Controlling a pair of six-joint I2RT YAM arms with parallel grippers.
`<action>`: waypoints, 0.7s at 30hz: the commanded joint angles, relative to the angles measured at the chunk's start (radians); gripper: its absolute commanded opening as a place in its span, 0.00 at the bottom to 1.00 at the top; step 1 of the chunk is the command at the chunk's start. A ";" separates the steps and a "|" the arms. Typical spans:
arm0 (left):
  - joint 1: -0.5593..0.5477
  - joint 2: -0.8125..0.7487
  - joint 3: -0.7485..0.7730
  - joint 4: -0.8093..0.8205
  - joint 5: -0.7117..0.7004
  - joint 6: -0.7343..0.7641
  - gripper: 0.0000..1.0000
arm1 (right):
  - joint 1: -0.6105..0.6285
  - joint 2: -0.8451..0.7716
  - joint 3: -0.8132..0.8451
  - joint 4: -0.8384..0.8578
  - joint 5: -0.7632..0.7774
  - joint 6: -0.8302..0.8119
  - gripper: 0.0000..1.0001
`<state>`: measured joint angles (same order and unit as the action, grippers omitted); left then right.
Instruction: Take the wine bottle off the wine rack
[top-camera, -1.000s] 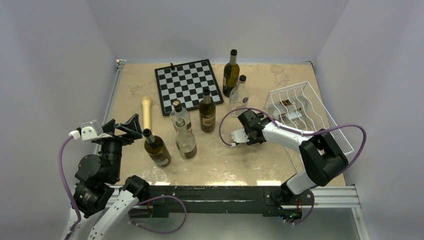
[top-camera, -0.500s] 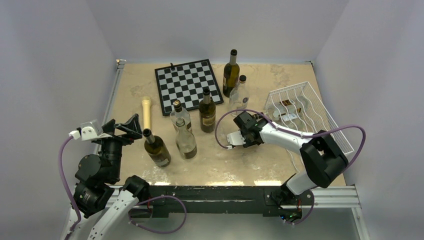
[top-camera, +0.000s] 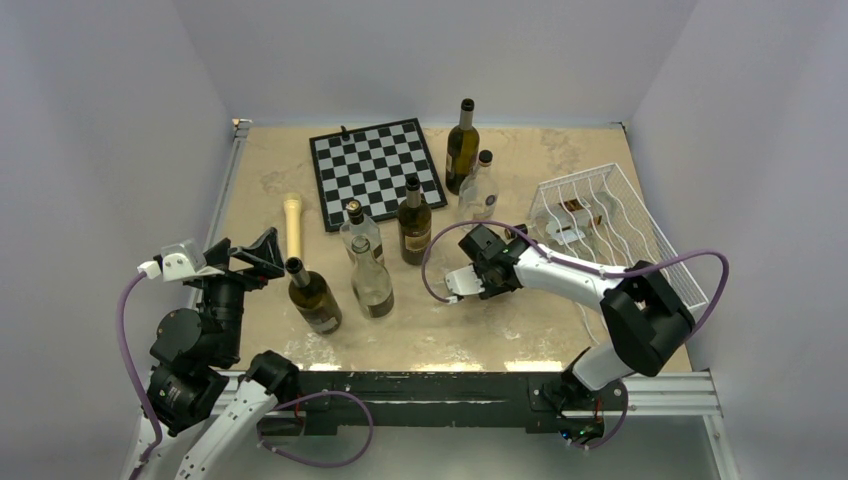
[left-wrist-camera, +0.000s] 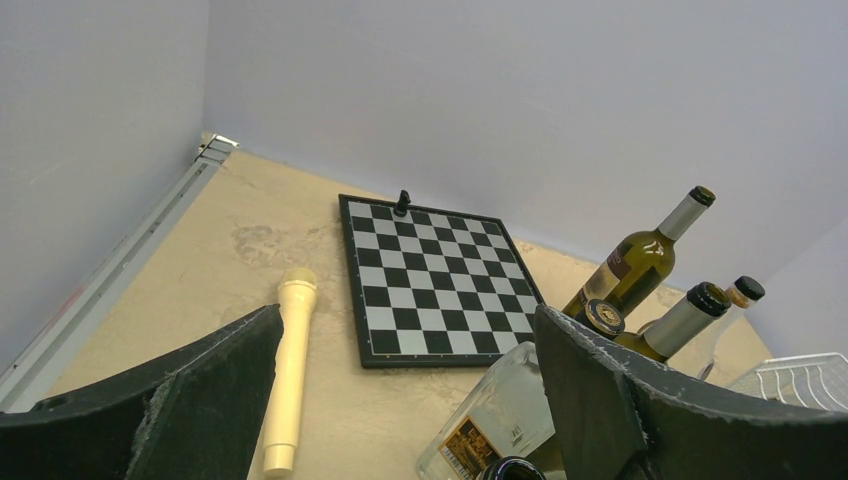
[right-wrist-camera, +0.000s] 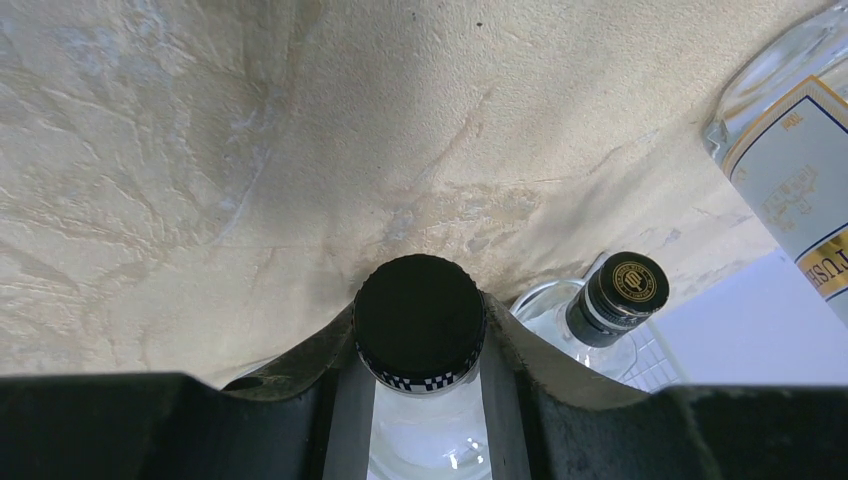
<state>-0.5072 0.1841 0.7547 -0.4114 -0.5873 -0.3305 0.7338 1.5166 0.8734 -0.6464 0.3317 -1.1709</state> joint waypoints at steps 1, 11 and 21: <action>-0.005 0.009 0.000 0.034 0.006 -0.010 1.00 | 0.021 0.003 0.045 -0.070 -0.056 0.049 0.34; -0.004 0.013 0.000 0.034 0.009 -0.011 1.00 | 0.106 0.024 0.089 -0.119 -0.083 0.081 0.33; -0.004 0.013 0.000 0.034 0.009 -0.011 1.00 | 0.152 -0.018 0.122 -0.163 -0.127 0.117 0.31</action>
<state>-0.5072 0.1864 0.7547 -0.4114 -0.5869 -0.3305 0.8703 1.5505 0.9539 -0.7643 0.2649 -1.1069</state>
